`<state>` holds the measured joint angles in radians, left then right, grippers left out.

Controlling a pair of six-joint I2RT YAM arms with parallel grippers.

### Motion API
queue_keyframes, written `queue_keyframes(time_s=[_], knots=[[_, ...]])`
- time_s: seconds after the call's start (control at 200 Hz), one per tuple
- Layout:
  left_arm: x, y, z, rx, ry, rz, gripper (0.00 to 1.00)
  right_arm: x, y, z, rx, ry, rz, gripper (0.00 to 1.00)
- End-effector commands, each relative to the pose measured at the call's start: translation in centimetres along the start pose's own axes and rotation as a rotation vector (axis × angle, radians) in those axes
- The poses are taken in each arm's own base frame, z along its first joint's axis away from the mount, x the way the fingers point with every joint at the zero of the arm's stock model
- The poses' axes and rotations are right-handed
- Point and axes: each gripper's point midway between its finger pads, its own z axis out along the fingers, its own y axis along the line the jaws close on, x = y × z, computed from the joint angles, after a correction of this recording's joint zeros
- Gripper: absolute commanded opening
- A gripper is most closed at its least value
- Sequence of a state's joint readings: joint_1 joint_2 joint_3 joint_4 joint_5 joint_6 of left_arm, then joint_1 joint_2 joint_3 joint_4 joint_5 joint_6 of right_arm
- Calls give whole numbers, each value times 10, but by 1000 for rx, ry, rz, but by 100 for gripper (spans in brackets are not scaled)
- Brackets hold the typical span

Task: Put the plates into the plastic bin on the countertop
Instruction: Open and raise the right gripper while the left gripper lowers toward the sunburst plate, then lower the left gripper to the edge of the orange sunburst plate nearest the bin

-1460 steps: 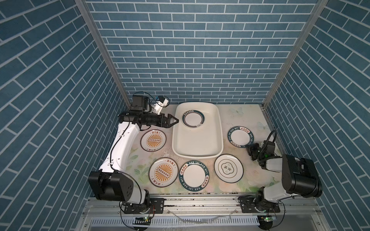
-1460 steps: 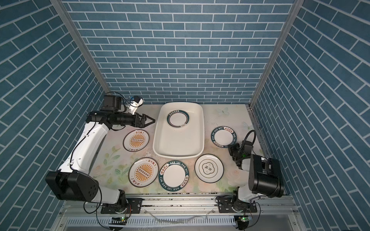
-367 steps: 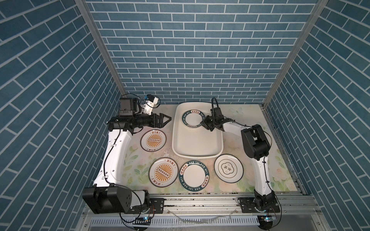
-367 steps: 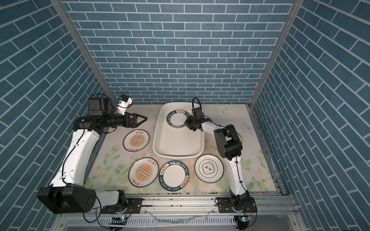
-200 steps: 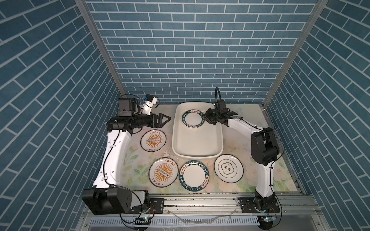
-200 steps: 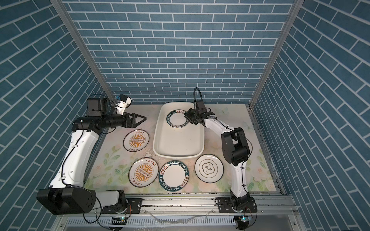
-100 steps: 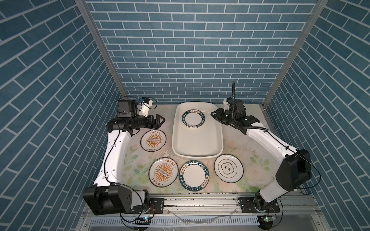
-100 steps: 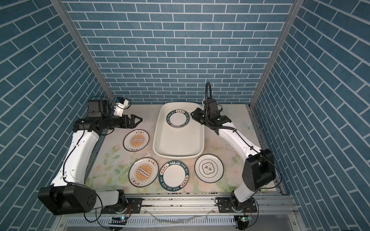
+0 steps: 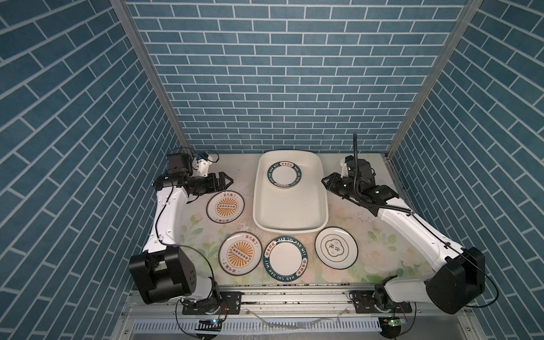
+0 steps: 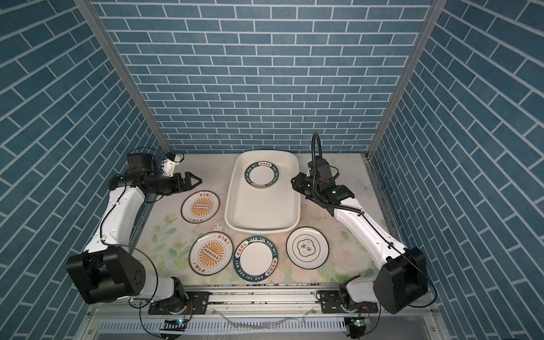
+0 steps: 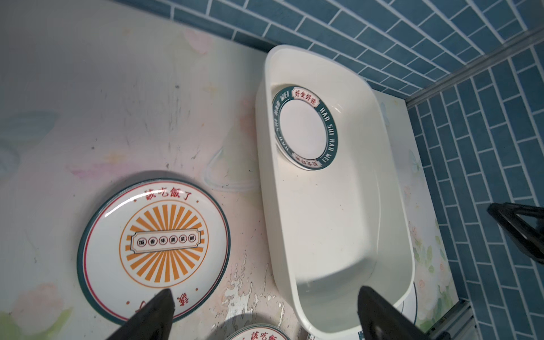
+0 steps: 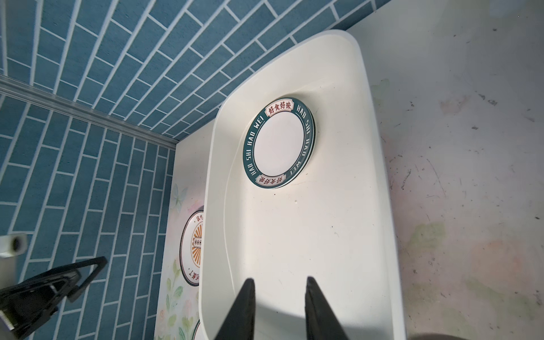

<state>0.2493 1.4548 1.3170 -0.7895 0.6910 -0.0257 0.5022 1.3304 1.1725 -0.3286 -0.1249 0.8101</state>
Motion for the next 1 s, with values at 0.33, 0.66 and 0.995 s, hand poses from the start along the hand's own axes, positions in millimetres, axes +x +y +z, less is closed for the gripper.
queue_keyframes(time_s=[0.33,0.66,0.995], knots=[[21,70,11,-12,22,-146,95,5,-1,9,-34,-2,-22,29],[27,102,12,-74,131,29,93,9,21,18,-187,9,-62,27],[29,148,19,-57,135,-6,91,10,23,16,-211,6,-74,27]])
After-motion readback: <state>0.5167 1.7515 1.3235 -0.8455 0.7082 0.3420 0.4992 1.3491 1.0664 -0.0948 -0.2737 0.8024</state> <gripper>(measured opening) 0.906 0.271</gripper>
